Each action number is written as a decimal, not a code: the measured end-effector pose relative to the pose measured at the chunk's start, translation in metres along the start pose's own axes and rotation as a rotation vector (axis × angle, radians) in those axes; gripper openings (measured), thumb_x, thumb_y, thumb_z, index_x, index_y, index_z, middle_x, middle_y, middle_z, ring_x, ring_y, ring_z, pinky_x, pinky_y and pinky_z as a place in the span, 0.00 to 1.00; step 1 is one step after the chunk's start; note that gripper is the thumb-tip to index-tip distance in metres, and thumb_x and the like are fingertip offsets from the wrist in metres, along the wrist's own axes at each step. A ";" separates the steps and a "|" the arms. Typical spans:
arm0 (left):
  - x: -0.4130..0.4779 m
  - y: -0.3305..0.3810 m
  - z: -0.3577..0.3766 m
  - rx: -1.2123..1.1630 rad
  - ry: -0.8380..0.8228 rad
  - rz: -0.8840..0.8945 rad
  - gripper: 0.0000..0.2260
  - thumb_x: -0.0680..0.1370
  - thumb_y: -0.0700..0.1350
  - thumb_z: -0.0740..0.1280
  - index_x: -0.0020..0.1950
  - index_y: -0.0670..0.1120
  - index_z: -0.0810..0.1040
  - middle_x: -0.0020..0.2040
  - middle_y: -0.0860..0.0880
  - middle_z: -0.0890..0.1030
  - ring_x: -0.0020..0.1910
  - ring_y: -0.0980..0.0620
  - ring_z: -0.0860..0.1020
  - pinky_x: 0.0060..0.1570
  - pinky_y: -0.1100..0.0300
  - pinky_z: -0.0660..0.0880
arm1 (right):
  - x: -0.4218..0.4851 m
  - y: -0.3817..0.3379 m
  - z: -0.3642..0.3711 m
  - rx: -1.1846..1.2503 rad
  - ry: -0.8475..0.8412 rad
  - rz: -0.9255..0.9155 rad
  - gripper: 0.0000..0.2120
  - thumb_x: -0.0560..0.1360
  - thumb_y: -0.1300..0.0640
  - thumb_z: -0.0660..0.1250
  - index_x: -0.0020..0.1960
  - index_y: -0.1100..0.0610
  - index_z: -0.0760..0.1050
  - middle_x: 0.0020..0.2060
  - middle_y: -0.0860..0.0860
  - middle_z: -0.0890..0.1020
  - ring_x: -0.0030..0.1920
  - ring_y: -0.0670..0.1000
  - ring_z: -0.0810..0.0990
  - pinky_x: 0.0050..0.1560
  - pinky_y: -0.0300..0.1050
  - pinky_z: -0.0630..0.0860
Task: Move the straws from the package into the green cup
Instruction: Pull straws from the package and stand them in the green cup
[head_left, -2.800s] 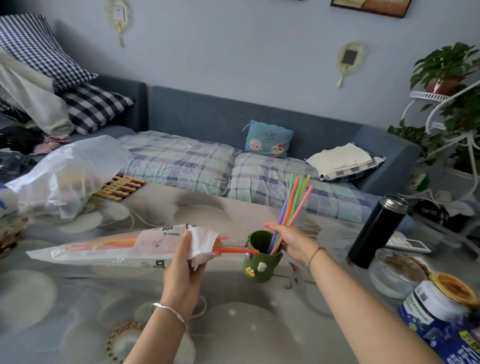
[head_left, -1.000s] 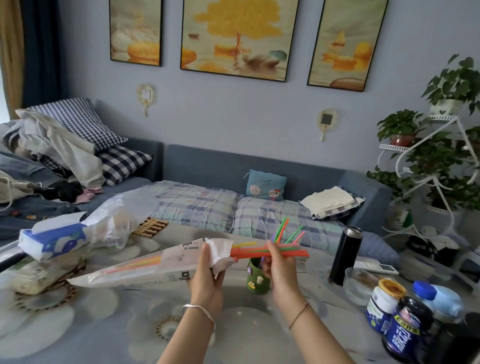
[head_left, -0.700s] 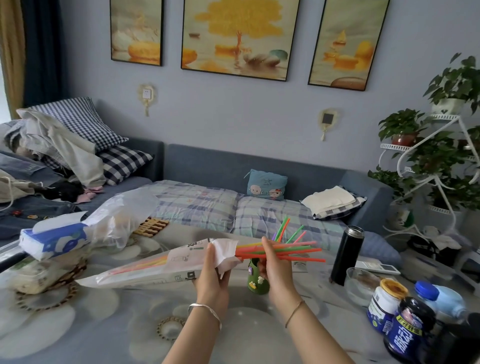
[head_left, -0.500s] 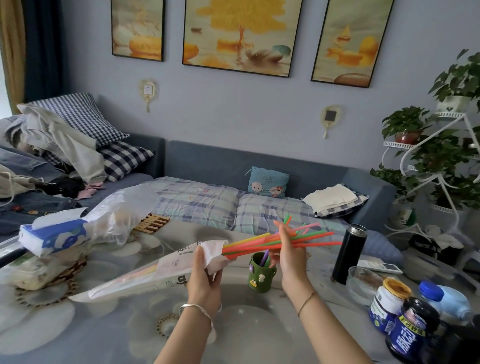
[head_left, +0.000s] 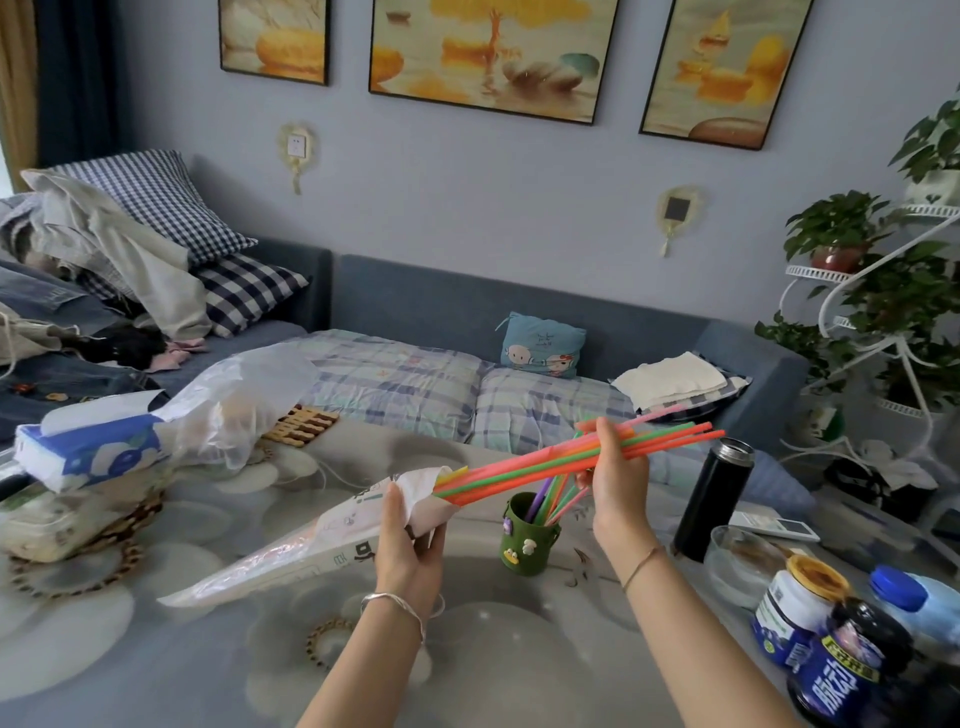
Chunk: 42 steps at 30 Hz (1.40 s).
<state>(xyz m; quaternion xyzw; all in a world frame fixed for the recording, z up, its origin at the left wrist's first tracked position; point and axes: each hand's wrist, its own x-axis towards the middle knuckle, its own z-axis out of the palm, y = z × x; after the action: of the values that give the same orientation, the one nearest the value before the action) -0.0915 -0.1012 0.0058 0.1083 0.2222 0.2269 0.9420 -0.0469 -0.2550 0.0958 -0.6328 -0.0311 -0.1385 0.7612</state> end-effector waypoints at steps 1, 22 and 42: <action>0.003 0.001 0.000 -0.003 -0.003 -0.001 0.20 0.78 0.48 0.66 0.67 0.41 0.72 0.58 0.43 0.78 0.47 0.49 0.79 0.61 0.54 0.74 | 0.005 0.002 -0.002 0.001 0.013 0.012 0.14 0.79 0.52 0.59 0.38 0.55 0.77 0.31 0.50 0.75 0.28 0.46 0.72 0.22 0.32 0.68; 0.079 0.002 -0.017 0.113 -0.008 0.066 0.20 0.80 0.47 0.64 0.69 0.39 0.71 0.52 0.44 0.81 0.49 0.51 0.79 0.63 0.55 0.73 | 0.072 0.048 -0.024 -0.090 0.004 0.037 0.15 0.79 0.50 0.57 0.38 0.56 0.74 0.31 0.51 0.75 0.26 0.44 0.74 0.20 0.31 0.68; 0.078 -0.035 -0.017 0.212 -0.006 0.024 0.19 0.79 0.47 0.65 0.66 0.39 0.74 0.65 0.40 0.78 0.64 0.45 0.77 0.53 0.60 0.77 | 0.066 0.085 -0.008 -0.090 -0.004 -0.110 0.17 0.80 0.50 0.57 0.35 0.53 0.73 0.31 0.50 0.76 0.32 0.48 0.77 0.33 0.42 0.72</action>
<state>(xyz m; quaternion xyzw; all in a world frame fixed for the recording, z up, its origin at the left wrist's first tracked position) -0.0237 -0.0932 -0.0485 0.2108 0.2407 0.2128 0.9232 0.0367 -0.2604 0.0277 -0.6640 -0.0611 -0.1800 0.7232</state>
